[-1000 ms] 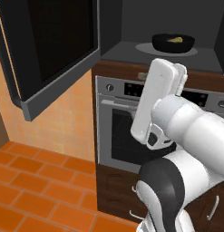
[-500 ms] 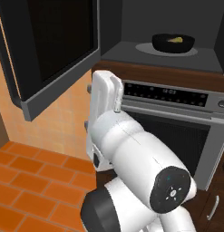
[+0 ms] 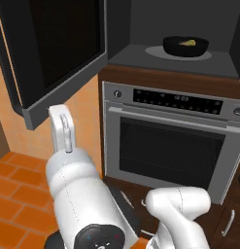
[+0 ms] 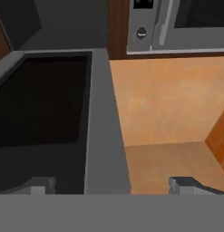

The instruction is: Pick the cucumber from the sink and place it in the bowl. Then pick the bowl and place it in the microwave. Then close the microwave door and press the start button.

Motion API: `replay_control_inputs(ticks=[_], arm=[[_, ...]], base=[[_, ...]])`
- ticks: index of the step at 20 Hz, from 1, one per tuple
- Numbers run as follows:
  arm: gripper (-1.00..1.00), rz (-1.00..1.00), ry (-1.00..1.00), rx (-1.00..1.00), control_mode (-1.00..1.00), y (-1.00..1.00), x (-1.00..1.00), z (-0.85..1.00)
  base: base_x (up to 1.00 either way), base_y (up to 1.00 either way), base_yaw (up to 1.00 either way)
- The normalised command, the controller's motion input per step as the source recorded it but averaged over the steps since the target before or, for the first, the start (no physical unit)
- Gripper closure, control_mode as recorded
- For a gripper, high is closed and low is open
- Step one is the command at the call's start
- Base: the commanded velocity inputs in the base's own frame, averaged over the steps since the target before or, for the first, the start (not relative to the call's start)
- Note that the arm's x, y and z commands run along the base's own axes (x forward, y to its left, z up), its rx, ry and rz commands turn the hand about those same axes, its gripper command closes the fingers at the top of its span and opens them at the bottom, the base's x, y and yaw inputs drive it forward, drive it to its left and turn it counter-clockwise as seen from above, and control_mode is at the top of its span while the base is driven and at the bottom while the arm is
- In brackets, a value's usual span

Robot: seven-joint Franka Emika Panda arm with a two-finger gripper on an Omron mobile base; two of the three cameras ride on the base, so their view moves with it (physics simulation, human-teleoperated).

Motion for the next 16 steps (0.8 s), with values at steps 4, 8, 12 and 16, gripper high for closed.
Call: replay_control_inputs(ticks=[4,8,12,16], arm=[[-1.00,-0.05,-0.09,-0.04,-1.00,0.62,0.15,-0.46],[-1.00,-0.05,-0.10,-0.04,-1.00,0.58,0.22,-0.40],[-1.00,-0.07,-0.02,-0.05,-1.00,0.56,0.41,-0.24],[-1.00,-0.05,-0.03,-0.01,-1.00,0.56,0.52,-0.33]], base=[[0.00,0.00,0.00],[0.00,0.00,0.00],[0.00,0.00,0.00],[0.00,0.00,0.00]])
